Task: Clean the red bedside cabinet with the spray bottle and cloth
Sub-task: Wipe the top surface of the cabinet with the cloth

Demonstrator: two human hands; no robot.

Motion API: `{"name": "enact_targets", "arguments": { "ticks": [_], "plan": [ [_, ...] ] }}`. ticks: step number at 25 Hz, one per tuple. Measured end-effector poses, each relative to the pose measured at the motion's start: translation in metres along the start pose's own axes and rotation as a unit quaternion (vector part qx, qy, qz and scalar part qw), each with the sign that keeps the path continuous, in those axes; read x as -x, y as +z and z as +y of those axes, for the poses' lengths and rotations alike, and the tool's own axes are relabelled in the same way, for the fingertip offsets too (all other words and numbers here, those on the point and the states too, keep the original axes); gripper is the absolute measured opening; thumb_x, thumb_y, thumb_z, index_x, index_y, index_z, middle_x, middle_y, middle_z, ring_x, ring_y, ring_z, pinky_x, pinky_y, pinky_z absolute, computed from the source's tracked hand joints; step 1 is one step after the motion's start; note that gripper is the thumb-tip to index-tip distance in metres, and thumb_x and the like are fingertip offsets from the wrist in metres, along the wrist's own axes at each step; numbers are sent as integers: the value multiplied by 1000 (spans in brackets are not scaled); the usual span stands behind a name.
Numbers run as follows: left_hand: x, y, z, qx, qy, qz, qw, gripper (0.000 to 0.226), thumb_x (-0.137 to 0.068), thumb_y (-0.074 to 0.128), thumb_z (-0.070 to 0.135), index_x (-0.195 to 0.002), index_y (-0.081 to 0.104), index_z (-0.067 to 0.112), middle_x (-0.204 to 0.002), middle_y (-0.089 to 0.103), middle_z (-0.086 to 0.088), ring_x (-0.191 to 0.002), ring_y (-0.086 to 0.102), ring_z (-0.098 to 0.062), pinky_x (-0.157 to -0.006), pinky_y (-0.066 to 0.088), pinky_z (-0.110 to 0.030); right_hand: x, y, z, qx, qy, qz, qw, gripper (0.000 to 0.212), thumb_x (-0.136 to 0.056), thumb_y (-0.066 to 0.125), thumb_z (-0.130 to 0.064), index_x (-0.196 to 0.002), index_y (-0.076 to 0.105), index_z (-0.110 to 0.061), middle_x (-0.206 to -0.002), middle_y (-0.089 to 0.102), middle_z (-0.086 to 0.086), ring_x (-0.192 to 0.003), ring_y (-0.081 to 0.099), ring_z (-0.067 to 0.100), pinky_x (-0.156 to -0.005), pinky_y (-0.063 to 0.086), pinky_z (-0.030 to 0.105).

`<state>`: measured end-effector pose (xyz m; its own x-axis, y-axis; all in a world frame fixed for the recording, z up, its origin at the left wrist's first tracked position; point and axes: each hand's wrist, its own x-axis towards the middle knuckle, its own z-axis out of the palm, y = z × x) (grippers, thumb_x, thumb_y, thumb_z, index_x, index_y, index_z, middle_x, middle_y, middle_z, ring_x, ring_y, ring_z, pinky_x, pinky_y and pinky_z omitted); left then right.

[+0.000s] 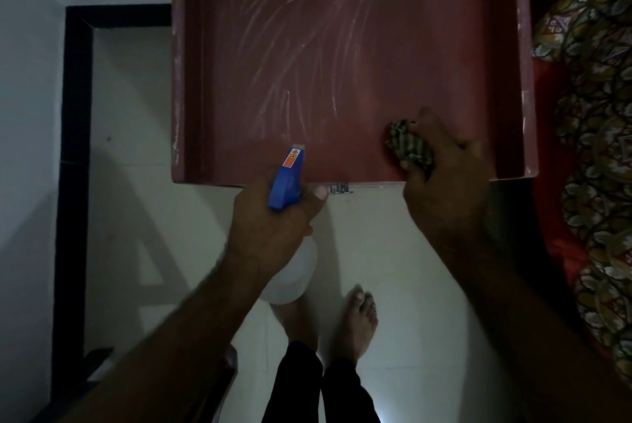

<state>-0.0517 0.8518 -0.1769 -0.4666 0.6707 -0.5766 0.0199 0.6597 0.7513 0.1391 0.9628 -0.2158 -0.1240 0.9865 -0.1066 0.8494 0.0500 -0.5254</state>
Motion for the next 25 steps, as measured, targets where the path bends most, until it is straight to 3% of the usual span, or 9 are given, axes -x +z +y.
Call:
{"name": "enact_targets", "arguments": {
  "ticks": [3, 7, 9, 12, 16, 20, 23, 25],
  "plan": [
    [-1, -2, -1, -6, -4, 4, 1000, 25, -89, 76, 26, -101, 65, 7, -82, 69, -15, -56, 65, -4, -47, 46, -7, -4, 14, -15, 23, -33, -23, 999, 77, -87, 72, -11, -153, 44, -39, -127, 51, 11, -107, 48, 17, -98, 43, 23],
    [-1, -1, 4, 5, -2, 5, 1000, 21, -88, 77, 27, -96, 65, 10, -79, 69, -14, -56, 66, -3, -47, 45, -7, 4, 22, -22, 22, -134, -54, 989, 81, -80, 72, -1, -149, 48, -34, -122, 58, 11, -111, 56, 30, -92, 57, 51],
    [-1, -2, 7, 6, 0, -1, 1000, 22, -88, 76, 27, -95, 65, 10, -79, 69, -14, -56, 66, -4, -47, 45, -7, 10, 20, -15, 22, -160, -62, 985, 80, -79, 73, -1, -148, 49, -33, -120, 60, 8, -113, 55, 28, -89, 57, 54],
    [-1, -4, 12, -3, 9, -10, 1000, 24, -88, 76, 28, -96, 65, 8, -80, 69, -14, -63, 68, -10, -49, 47, -7, -7, 24, -19, 41, -135, -37, 989, 85, -77, 71, -2, -150, 42, -36, -116, 60, 11, -108, 57, 29, -93, 57, 48],
    [1, -5, 15, -21, 16, -27, 999, 24, -88, 75, 29, -96, 66, 9, -78, 70, -12, -55, 63, -1, -48, 45, -7, -29, 33, -36, 18, -52, 3, 998, 84, -81, 71, -7, -152, 42, -41, -110, 45, -1, -97, 47, 12, -92, 43, 23],
    [0, -7, 19, -60, 6, -28, 998, 25, -88, 75, 37, -89, 65, 13, -77, 72, -11, -59, 66, -11, -50, 45, -8, 4, 24, -18, 14, -17, -12, 1000, 80, -84, 73, -7, -151, 44, -39, -123, 50, 5, -103, 36, 2, -91, 42, 21],
    [-7, -9, 25, -66, 4, -25, 998, 34, -88, 74, 41, -88, 64, 8, -79, 72, -17, -64, 66, -24, -49, 47, -11, 16, 15, -4, -1, 16, -4, 1000, 75, -87, 75, -8, -151, 46, -35, -130, 50, 9, -108, 40, 5, -98, 42, 24],
    [-10, -9, 30, -65, 20, -14, 998, 38, -88, 74, 41, -87, 62, 5, -79, 70, -21, -66, 66, -33, -53, 50, -21, 17, 13, -4, 0, 23, -8, 1000, 74, -88, 75, -8, -151, 48, -34, -131, 50, 10, -107, 42, 7, -100, 42, 24]
  ]
}}
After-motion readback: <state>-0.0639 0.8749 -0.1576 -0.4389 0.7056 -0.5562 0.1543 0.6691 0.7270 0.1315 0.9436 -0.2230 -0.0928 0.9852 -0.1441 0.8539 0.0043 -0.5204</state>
